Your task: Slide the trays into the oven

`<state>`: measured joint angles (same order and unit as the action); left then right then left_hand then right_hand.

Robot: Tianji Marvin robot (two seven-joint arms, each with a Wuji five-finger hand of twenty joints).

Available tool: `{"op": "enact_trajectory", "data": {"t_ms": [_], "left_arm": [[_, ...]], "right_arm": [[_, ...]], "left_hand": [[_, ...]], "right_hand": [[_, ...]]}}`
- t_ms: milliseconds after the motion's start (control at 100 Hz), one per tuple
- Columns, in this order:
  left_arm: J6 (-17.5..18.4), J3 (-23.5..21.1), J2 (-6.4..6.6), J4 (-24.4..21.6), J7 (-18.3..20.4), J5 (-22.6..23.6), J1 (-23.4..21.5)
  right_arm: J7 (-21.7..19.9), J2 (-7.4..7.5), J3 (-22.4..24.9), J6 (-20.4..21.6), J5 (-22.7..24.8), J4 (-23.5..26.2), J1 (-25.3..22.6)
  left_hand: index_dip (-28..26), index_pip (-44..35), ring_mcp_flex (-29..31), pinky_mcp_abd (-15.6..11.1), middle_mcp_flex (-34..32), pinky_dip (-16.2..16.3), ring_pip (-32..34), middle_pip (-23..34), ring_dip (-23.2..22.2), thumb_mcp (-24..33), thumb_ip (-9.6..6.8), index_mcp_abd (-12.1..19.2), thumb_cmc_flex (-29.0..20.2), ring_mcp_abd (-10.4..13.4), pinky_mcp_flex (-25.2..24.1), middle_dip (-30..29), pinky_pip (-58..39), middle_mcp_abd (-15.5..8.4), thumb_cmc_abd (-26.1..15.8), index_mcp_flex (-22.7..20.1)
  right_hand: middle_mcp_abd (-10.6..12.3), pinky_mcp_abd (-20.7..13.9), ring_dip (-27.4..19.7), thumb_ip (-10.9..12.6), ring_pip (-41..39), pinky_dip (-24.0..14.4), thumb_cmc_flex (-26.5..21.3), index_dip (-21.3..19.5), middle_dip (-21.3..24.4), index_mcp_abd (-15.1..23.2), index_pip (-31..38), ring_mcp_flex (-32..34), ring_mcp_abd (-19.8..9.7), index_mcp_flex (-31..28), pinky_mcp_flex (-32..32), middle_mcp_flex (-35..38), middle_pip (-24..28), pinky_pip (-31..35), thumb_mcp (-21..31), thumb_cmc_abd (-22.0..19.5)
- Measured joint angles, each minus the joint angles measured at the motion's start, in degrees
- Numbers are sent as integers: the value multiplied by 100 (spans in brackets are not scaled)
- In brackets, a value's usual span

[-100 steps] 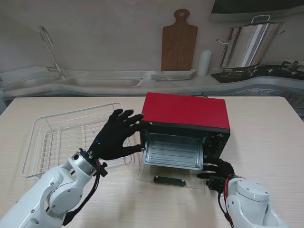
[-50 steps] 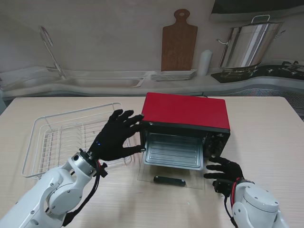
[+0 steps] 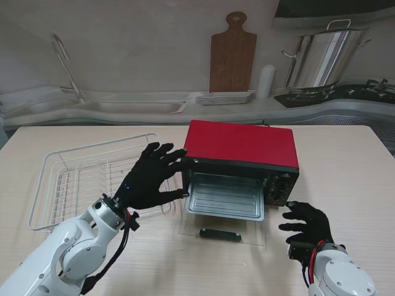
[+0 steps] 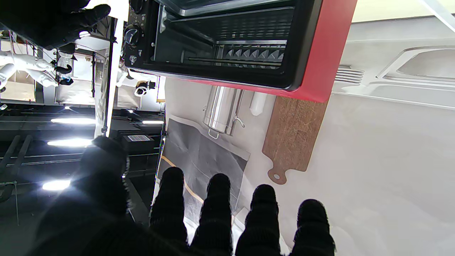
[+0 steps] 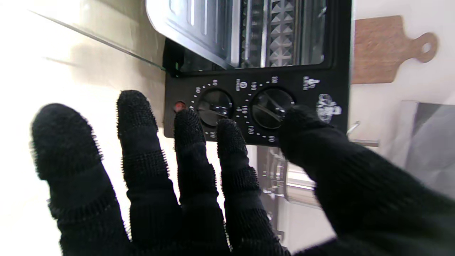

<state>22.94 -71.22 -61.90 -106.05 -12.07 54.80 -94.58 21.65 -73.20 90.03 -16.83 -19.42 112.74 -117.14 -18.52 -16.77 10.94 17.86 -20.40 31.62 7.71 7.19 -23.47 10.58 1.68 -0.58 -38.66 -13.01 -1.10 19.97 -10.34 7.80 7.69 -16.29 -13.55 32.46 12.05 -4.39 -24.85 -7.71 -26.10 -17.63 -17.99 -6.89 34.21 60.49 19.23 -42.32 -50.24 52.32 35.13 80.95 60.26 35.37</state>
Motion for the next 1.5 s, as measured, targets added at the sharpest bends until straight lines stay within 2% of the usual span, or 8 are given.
{"op": "enact_trajectory", "data": {"t_ms": [200, 350, 660, 750, 910, 990, 1150, 1500], "left_arm": [[-2, -11, 0, -12, -22, 12, -46], [7, -12, -2, -12, -27, -10, -78], [30, -10, -7, -7, -51, -35, -105], [30, -13, -11, -9, -81, -34, -114], [23, -20, -14, -22, -78, -31, -132], [14, -26, -14, -34, -62, -30, -140], [9, -27, -14, -38, -49, -30, -145], [6, -39, -14, -37, -14, -60, -173]], "right_arm": [[-75, 121, -102, 823, 799, 94, -304], [-192, 207, -202, 1212, 1300, 186, -509], [-324, 374, -467, 1842, 2743, 309, -714], [-409, 447, -601, 1921, 2986, 321, -709], [-648, 548, -838, 1903, 3785, 309, -609], [-960, 616, -899, 1880, 3855, 316, -560], [-723, 706, -1314, 1793, 4498, 262, -377], [-781, 824, -1868, 1574, 5500, 68, -40]], "left_hand": [[0, 0, 0, 0, 0, 0, 0, 0, 0, 0, 0, 0, 0, 0, 0, 0, 0, 0, 0, 0], [0, 0, 0, 0, 0, 0, 0, 0, 0, 0, 0, 0, 0, 0, 0, 0, 0, 0, 0, 0], [0, 0, 0, 0, 0, 0, 0, 0, 0, 0, 0, 0, 0, 0, 0, 0, 0, 0, 0, 0], [0, 0, 0, 0, 0, 0, 0, 0, 0, 0, 0, 0, 0, 0, 0, 0, 0, 0, 0, 0], [0, 0, 0, 0, 0, -1, 0, 0, 0, 0, 0, 0, 0, 0, 0, 0, 0, 0, 0, 0], [0, 0, 0, 0, 0, -1, 0, 0, 0, 0, 0, 0, 0, 0, 0, 0, 0, 0, 0, 0], [0, 0, 0, 0, 0, -1, 0, 0, 0, 0, 0, 0, 0, 0, 0, 0, 0, 0, 0, 0], [0, 0, 0, 0, 0, -1, 0, 0, 0, 0, 0, 0, 0, 0, 0, 0, 0, 0, 0, 0]], "right_hand": [[12, -108, 457, -4, -374, -1275, 178, -290, -171, 142, 46, -1103, -180, 295, 1610, -516, 355, -303, 362, -3], [72, -469, 614, -2, -500, -1601, 179, -290, -173, 156, -2, -1669, -317, 460, 2371, -721, 356, -348, 382, -3], [218, -743, 619, 66, -352, -1684, 61, -211, -163, 224, -127, -2112, -535, 541, 2842, -1144, 134, -691, 675, -3], [264, -786, 600, 259, -216, -1684, 62, -141, -160, 246, -232, -2112, -607, 665, 2947, -1225, 56, -817, 787, -3], [353, -991, 487, 263, -1, -1621, 61, -101, -101, 285, -286, -2339, -753, 754, 3200, -1358, -85, -1098, 768, -90], [359, -1023, 476, 263, 79, -1615, 63, -75, -93, 289, -259, -2400, -790, 743, 3262, -1411, -90, -1157, 765, -145], [359, -1042, 476, 287, 79, -1608, 92, -74, -90, 289, -259, -2400, -813, 743, 3277, -1411, -104, -1164, 698, -239], [419, -1108, 450, 288, 168, -1546, 182, -74, -58, 292, -302, -2445, -885, 743, 3339, -1410, -216, -1235, 471, -497]]}}
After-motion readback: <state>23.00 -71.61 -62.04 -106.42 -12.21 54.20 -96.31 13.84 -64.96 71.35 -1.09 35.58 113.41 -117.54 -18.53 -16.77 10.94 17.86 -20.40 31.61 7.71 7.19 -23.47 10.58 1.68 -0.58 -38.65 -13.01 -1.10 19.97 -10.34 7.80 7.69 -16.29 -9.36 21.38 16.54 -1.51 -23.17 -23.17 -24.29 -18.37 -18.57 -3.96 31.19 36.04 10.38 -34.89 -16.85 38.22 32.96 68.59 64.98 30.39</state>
